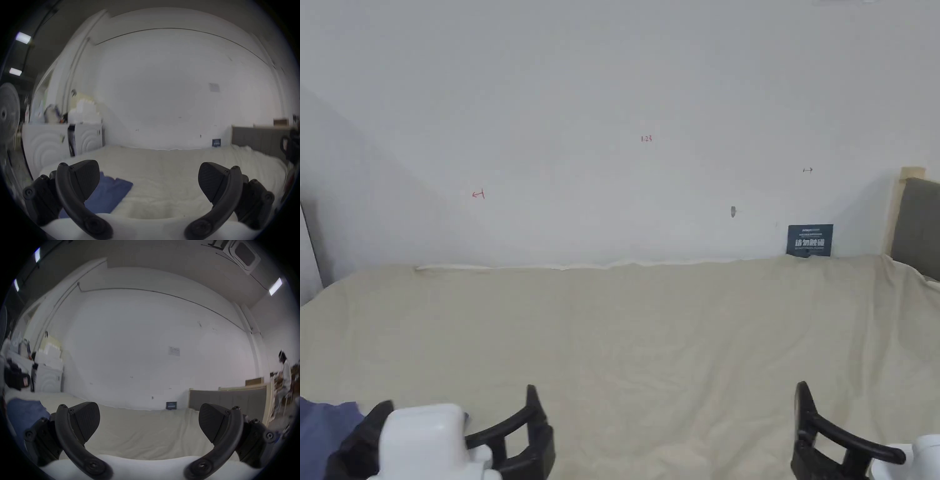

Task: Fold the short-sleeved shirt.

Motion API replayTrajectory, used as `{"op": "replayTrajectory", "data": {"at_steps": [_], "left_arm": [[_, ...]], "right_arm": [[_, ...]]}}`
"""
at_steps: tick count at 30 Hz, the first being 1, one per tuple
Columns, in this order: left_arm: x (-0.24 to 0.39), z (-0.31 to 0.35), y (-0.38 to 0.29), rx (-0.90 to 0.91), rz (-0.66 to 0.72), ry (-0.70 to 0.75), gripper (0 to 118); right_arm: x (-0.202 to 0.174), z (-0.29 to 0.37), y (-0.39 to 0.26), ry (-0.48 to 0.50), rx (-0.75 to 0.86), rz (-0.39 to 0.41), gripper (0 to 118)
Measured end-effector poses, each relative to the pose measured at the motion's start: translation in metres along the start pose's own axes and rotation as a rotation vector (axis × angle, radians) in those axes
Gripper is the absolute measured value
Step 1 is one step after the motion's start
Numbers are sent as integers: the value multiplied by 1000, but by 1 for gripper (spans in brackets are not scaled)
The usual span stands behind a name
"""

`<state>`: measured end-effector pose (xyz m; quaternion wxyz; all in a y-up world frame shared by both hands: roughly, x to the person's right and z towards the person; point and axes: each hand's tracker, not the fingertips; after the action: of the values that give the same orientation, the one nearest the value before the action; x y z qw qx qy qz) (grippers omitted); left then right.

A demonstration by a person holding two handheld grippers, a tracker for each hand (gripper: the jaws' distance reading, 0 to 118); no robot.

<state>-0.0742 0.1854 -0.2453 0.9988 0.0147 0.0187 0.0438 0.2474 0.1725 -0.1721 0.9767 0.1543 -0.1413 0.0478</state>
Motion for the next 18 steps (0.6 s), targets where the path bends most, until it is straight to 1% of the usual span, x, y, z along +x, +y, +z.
{"op": "replayTrajectory", "data": {"at_steps": [1,2,3,9,12,16,18], "left_arm": [[1,-1,-1,-15,-3,26,118],[1,-3,-1,-21,-27,26,118],[1,-4,0,-20,-39,25,118],[5,-1,3,40,-71,-24,118],[8,1,3,52,-72,-44,118],[13,-2,4,1,-100,-40,118],[14,-2,3,9,-98,-39,118]], "right_arm": [[-1,0,1,3,-35,-64,117],[-2,0,0,-14,-72,-100,117],[-4,-1,-2,-35,-92,-109,118],[-1,-4,-13,-36,-117,-60,118],[1,-1,-14,-26,-110,-72,118],[3,-1,-15,-29,-115,-80,117],[5,-2,-15,-32,-125,-89,118]]}}
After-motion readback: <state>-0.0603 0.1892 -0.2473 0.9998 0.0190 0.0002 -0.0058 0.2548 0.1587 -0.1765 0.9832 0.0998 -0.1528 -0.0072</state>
